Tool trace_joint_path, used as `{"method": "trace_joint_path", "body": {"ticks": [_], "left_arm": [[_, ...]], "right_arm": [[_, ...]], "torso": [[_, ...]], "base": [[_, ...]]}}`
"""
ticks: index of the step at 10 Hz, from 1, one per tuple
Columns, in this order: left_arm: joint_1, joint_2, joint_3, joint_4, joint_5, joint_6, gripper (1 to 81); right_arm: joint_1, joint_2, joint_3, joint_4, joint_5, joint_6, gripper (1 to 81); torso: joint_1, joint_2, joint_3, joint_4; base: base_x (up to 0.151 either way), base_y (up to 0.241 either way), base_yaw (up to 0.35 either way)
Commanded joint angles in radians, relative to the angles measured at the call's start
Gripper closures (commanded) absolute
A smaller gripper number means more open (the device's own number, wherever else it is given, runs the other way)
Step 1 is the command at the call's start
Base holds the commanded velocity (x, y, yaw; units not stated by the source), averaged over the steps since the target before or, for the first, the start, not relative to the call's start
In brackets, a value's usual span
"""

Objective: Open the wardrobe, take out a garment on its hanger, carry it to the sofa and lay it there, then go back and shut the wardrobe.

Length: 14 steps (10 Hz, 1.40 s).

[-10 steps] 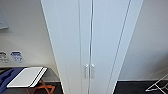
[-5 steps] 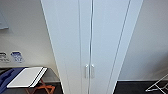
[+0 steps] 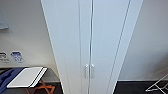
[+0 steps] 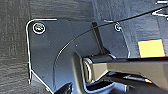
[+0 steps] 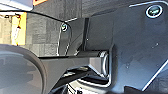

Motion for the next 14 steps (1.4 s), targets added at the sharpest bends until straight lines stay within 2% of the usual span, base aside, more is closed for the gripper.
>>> {"method": "trace_joint_path", "body": {"ticks": [1,2,3,4,8,10,12,14], "left_arm": [[-0.085,-0.307,0.349,0.000,0.043,-0.007,1.0],[-0.110,-0.350,0.406,0.009,0.043,-0.002,1.0],[-0.137,-0.385,0.444,0.009,0.027,0.002,1.0],[-0.162,-0.425,0.487,0.011,-0.009,0.004,1.0],[-0.311,-0.610,0.694,0.086,-0.053,0.004,1.0],[-0.413,-0.672,0.767,0.102,-0.045,0.004,1.0],[-0.536,-0.701,0.816,0.133,-0.031,0.002,1.0],[-0.672,-0.703,0.827,0.118,0.079,-0.008,1.0]], "right_arm": [[0.129,-0.333,0.352,0.000,-0.009,0.012,1.0],[0.158,-0.390,0.425,-0.007,0.013,0.010,1.0],[0.194,-0.436,0.481,-0.010,0.075,-0.002,1.0],[0.226,-0.482,0.541,-0.014,0.113,-0.005,1.0],[0.436,-0.656,0.783,-0.040,0.109,-0.002,1.0],[0.574,-0.685,0.829,-0.033,0.095,0.007,1.0],[0.710,-0.676,0.865,-0.023,0.017,0.012,1.0],[0.844,-0.634,0.901,-0.030,-0.090,0.039,1.0]], "torso": [[0.000,0.000,0.000,0.000],[0.000,0.000,0.000,0.000],[0.000,0.000,0.000,0.000],[0.000,0.000,0.000,0.000],[0.000,0.000,-0.001,0.000],[0.000,0.000,-0.001,0.000],[0.001,0.001,-0.002,0.000],[0.001,0.001,-0.002,0.000]], "base": [[0.000,0.000,0.000],[0.000,0.000,0.000],[0.000,0.000,0.000],[0.000,0.000,0.000],[0.000,0.000,0.000],[0.000,0.000,0.000],[0.000,0.000,0.000],[0.000,0.000,0.000]]}}
